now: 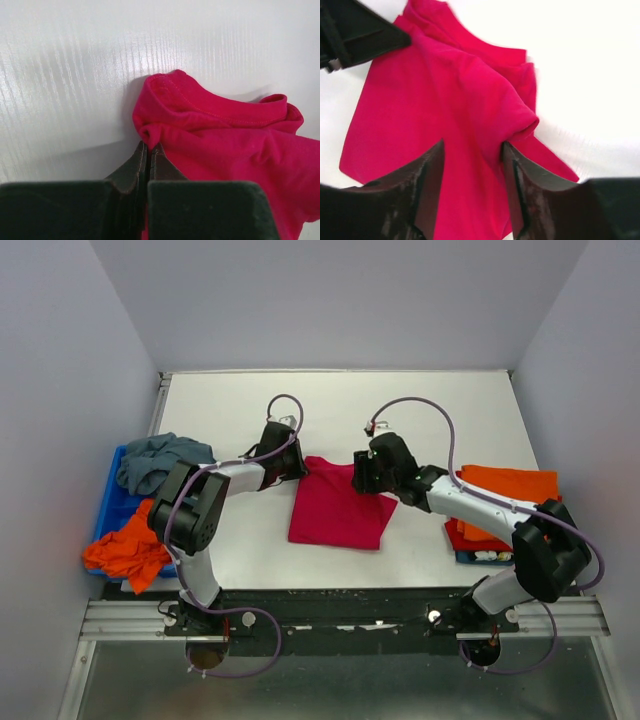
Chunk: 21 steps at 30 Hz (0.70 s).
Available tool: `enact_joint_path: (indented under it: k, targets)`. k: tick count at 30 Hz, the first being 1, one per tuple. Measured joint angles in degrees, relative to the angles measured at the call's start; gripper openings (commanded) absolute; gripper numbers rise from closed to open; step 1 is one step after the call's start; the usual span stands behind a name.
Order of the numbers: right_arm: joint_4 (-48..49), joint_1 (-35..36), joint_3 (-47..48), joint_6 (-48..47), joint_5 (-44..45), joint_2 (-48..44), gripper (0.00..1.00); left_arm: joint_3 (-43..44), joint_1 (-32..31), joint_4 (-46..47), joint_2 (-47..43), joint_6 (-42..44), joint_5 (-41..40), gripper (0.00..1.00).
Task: Fold and stack the t-shirts
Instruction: Put the neatly folded tshirt into the corner of the board with both arms
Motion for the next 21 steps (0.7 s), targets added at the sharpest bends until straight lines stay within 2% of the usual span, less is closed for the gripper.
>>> enact_joint_path:
  k: [4,12,15,16,19,21]
  targets:
    - [-1.16,-2.23,0.26,1.46,1.46,0.00,0.59,0.00,-0.24,-0.02,-0.31,0.55,-0.26,0.00]
    - [-1.18,-13.53,2.19,5.01,-6.27,1.03,0.59,-0.02,-1.16,-0.02,-0.70,1.97,-1.31,0.00]
    - [-1.14,-15.56,5.64,6.14,-10.78,4.52,0.61,-0.55,-1.53,0.22,-1.49,2.84,-1.97,0.00]
    - [-1.11,-16.11,7.02,6.36,-12.68,6.36,0.66,-0.98,-1.66,0.39,-1.90,3.10,-2.12,0.00]
    - [-1.20,-17.07,11.26,6.38,-17.59,12.61,0.72,-3.28,-2.16,1.81,-3.96,4.02,-3.15,0.00]
    - [-2.23,-17.18,14.64,6.27,-19.93,17.31,0.73,-5.31,-2.62,3.08,-6.14,4.68,-3.93,0.00]
